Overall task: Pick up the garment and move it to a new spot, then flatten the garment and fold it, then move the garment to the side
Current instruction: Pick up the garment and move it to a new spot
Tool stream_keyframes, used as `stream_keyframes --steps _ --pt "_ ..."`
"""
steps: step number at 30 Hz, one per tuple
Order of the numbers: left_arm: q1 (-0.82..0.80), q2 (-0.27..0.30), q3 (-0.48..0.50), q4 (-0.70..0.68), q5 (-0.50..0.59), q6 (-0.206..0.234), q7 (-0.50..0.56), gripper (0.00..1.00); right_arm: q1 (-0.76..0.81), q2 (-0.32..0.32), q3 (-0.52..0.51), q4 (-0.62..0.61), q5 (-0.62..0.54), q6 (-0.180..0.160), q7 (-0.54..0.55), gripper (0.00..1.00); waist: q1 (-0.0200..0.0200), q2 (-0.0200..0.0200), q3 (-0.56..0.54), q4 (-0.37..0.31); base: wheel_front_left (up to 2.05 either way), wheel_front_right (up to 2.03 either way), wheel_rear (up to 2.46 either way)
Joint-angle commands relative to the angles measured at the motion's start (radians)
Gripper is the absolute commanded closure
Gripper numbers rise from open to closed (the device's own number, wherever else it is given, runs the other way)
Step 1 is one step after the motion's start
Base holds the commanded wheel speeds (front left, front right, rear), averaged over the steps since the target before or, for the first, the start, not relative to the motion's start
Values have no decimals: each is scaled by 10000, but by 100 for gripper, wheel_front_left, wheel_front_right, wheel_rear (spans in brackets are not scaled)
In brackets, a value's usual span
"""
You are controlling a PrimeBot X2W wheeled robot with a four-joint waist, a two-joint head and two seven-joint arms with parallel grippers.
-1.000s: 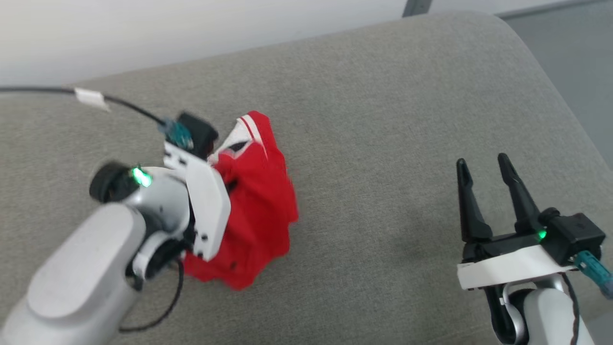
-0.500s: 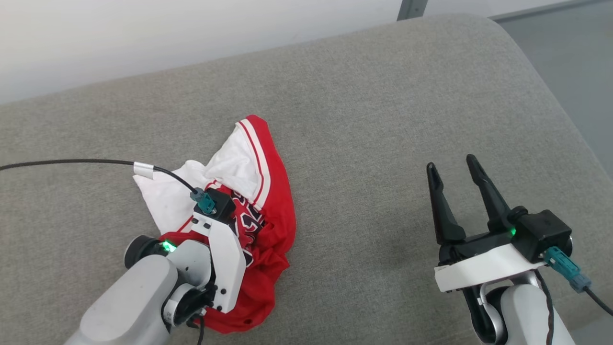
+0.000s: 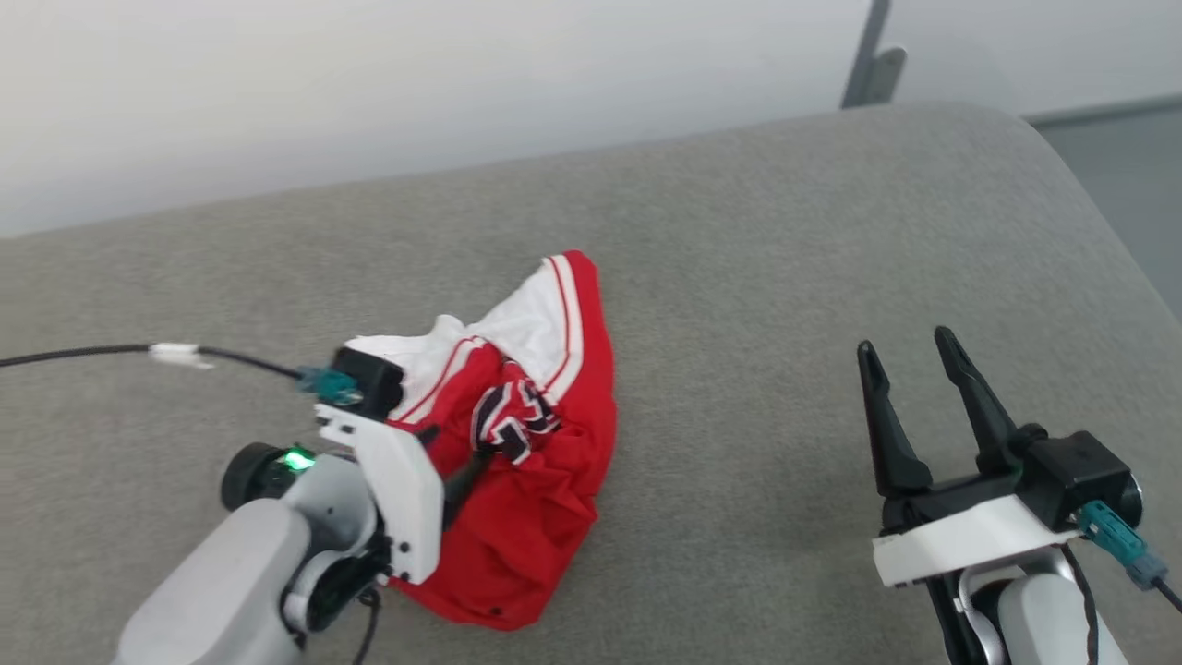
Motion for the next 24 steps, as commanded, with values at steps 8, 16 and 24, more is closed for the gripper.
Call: stream_keyframes --steps 8,16,24 --pt "1065 708 1042 -972 158 304 -2311 0 575 -192 -312 -34 -36 1 -48 0 0 0 -659 1052 0 0 0" --pt "2044 1020 1882 -1403 336 740 -4419 0 949 -305 -621 1 -111 1 -53 0 0 0 -1000 1672 0 0 0" --pt "2965 1146 2622 -1499 200 1038 -5918 0 1116 -276 -831 4 -45 1 -54 0 0 0 -1147 1986 0 0 0"
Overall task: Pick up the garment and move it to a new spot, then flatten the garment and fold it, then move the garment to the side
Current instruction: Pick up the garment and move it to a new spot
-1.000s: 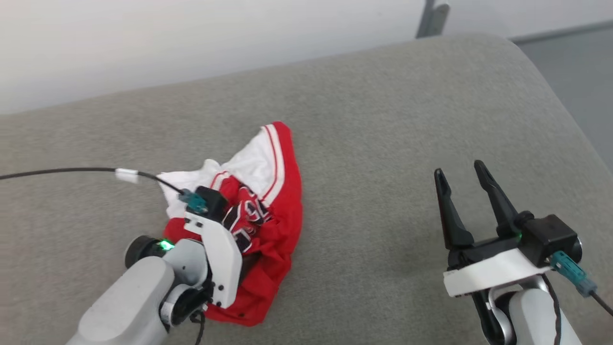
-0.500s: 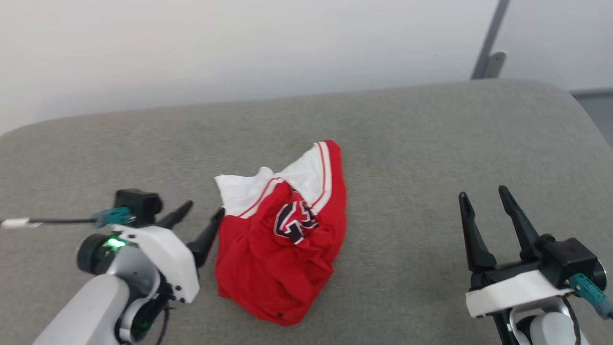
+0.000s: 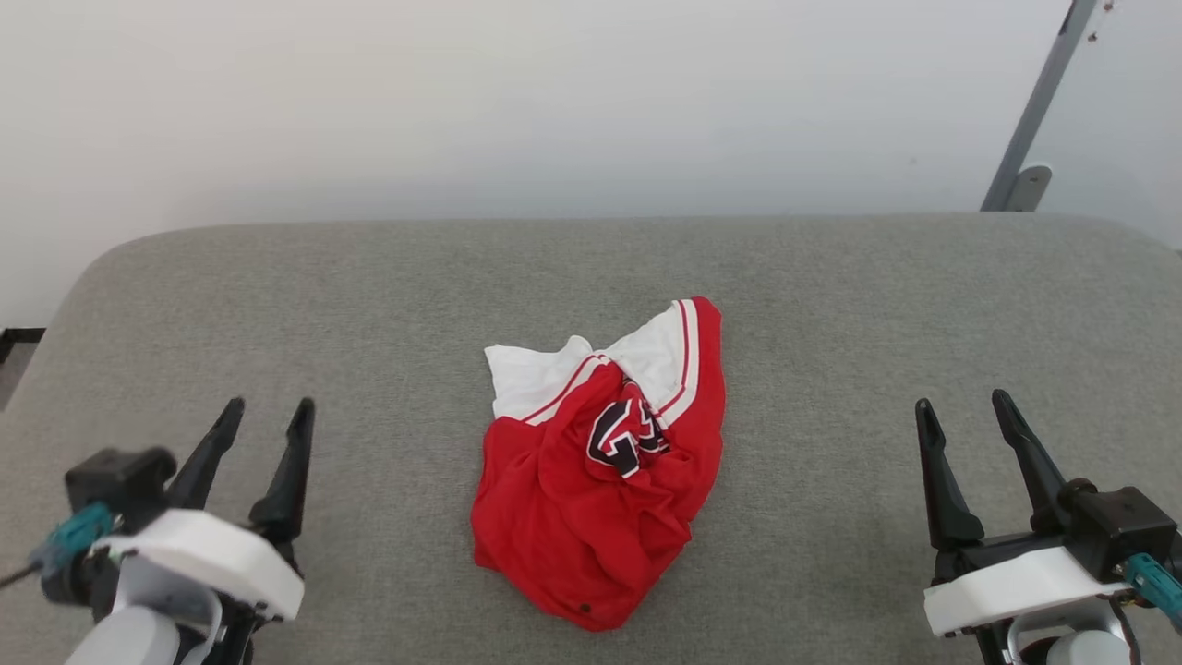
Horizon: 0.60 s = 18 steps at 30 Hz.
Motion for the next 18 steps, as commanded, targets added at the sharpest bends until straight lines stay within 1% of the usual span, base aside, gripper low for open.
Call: stream_keyframes --steps 1,5,9,12,18 --pt "176 51 67 -38 53 14 -127 0 56 14 -12 -19 29 1 -52 0 0 -1 -27 51 0 0 0" --pt "758 -28 435 -69 205 120 -507 0 161 -20 -80 -21 -41 1 -53 0 0 -1 -78 178 0 0 0" --pt "1379 -267 913 29 229 38 -644 0 256 -4 -213 9 -115 1 -52 0 0 -1 -120 285 0 0 0" --pt "1753 -504 1411 11 348 -131 -656 0 369 37 -297 -12 -163 1 -52 0 0 -1 -132 357 0 0 0" --pt "2448 -1133 2349 -75 997 -518 -663 0 552 148 -438 -34 -277 1 -53 0 0 -1 -155 372 0 0 0"
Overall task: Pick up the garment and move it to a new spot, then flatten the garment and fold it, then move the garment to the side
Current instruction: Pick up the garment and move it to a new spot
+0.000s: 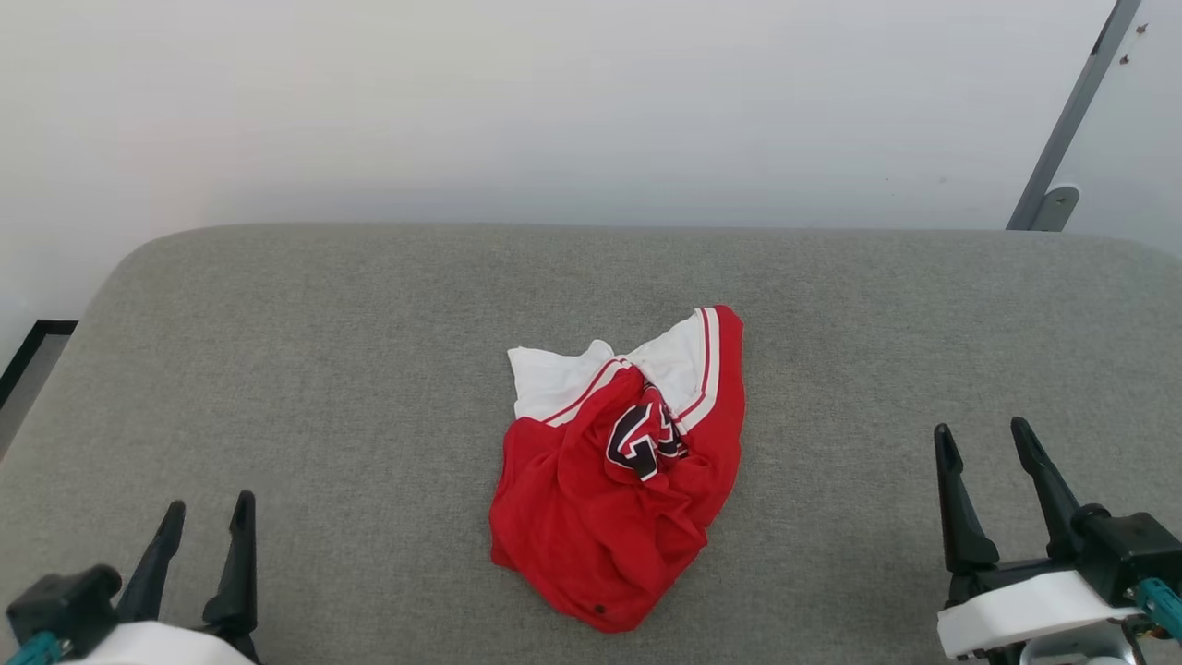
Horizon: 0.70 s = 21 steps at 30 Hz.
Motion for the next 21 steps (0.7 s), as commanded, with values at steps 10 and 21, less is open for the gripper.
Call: stream_keyframes --steps 10,21 --pt "710 -1139 1170 10 1276 -738 -62 0 310 197 -230 -100 -144 1 -51 0 0 0 31 -143 0 0 0" --pt "802 -1836 1622 -189 2455 -1230 -63 0 360 287 -312 -141 -186 1 -52 0 0 0 69 -265 0 0 0"
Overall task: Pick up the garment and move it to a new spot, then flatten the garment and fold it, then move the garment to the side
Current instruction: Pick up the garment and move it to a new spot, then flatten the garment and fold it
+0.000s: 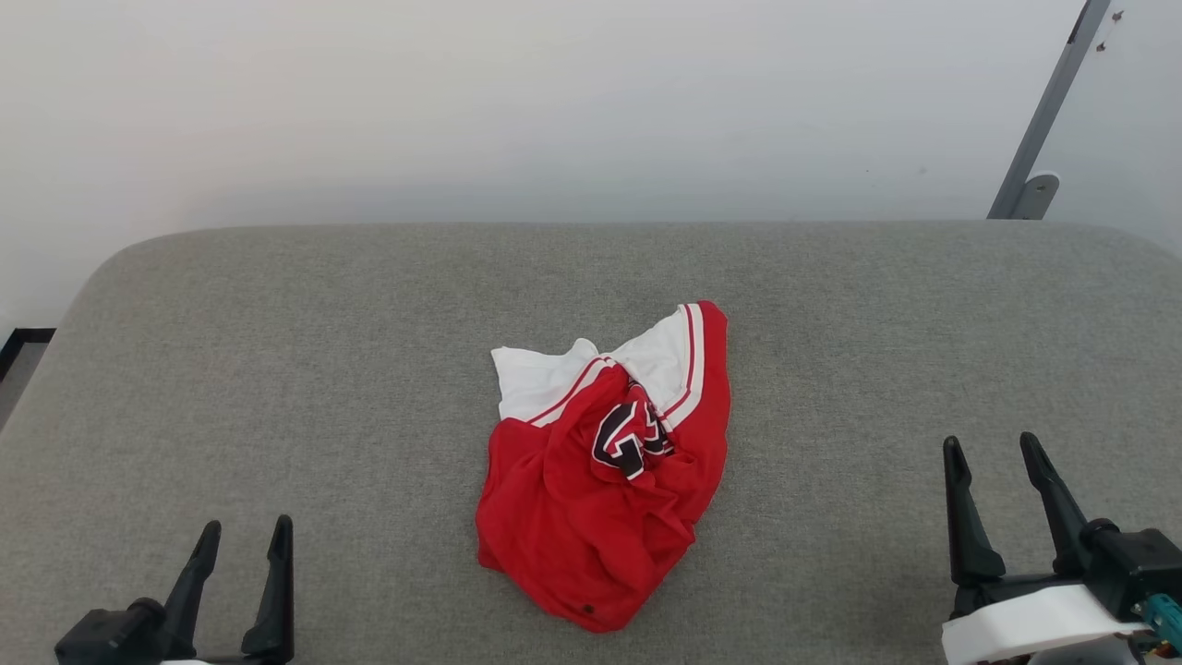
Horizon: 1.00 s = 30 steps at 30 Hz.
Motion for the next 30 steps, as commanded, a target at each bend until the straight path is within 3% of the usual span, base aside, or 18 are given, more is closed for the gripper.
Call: stream_keyframes --steps 1,10,22,26,30 --pt "82 -25 73 -90 255 -53 -54 0 84 36 -13 -24 -106 1 -52 0 0 0 1 -7 0 0 0" --pt "173 -538 455 -353 1226 -269 -54 0 146 66 8 45 -78 1 -52 0 0 0 -2 -13 0 0 0" --pt "151 -799 624 -329 1372 -350 -55 0 123 108 98 66 -55 1 -52 0 0 0 -23 -54 0 0 0" --pt "-63 -802 435 -358 1369 -360 -55 0 60 86 161 55 -71 1 -52 0 0 0 -29 -136 0 0 0" --pt "-776 -312 -246 -106 861 -364 2 0 -87 5 271 42 -146 1 -52 0 0 0 62 -313 0 0 0"
